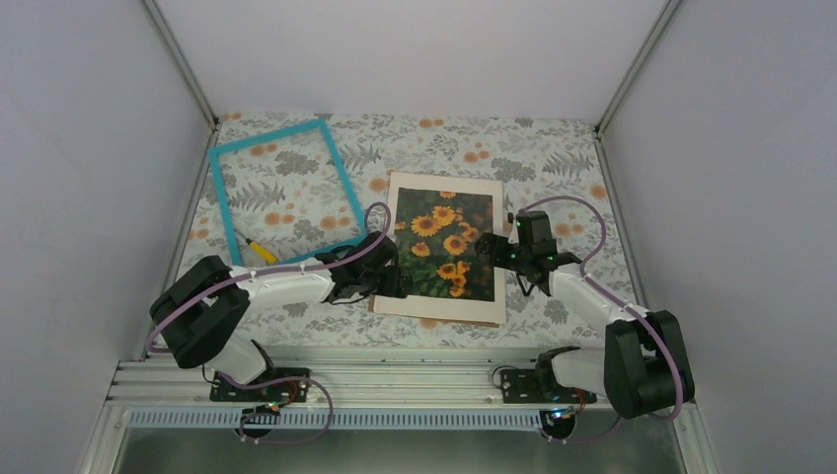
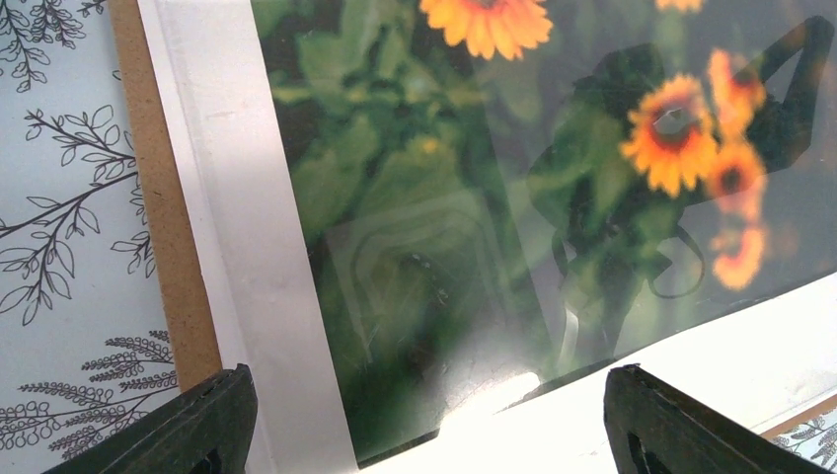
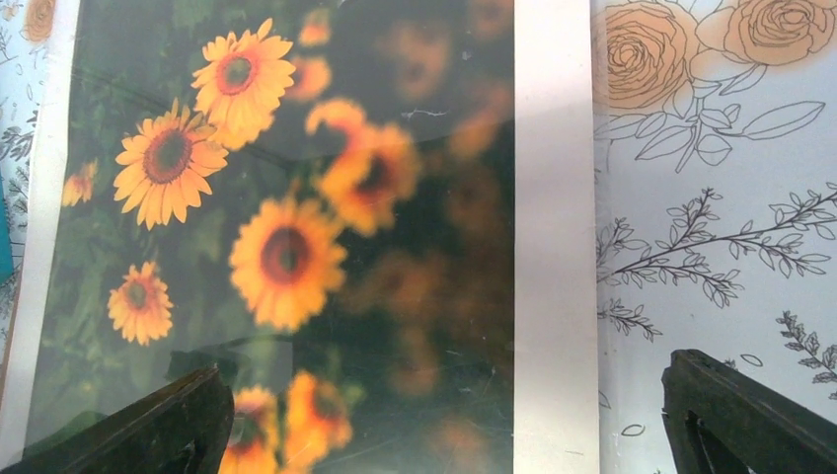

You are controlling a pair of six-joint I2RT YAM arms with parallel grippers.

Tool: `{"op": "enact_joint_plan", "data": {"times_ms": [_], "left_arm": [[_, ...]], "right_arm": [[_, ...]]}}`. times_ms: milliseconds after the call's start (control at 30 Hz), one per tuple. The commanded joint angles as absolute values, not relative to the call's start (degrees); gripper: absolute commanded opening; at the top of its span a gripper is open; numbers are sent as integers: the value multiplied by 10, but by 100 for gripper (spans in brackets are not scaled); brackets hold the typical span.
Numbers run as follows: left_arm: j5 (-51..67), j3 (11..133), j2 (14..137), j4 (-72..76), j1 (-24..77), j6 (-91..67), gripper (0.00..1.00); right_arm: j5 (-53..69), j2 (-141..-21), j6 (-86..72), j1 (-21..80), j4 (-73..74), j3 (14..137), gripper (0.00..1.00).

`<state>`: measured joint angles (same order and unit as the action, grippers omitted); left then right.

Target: Take the photo out of the frame

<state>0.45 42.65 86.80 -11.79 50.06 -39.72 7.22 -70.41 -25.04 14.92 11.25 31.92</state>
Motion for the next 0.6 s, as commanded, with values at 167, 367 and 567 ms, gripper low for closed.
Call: {"op": "enact_joint_plan", "data": {"times_ms": [167,367,567], "left_arm": [[0,424,879,-115,506,-404,87],[7,423,892,-107,505,-404,88],[19,424,896,-97,507,-402,87]], "right_arm": [[45,-698,-243,147,119,304,99],[43,-706,-246,143,120,303,100],[50,-702,-247,144,115,299,100]]}}
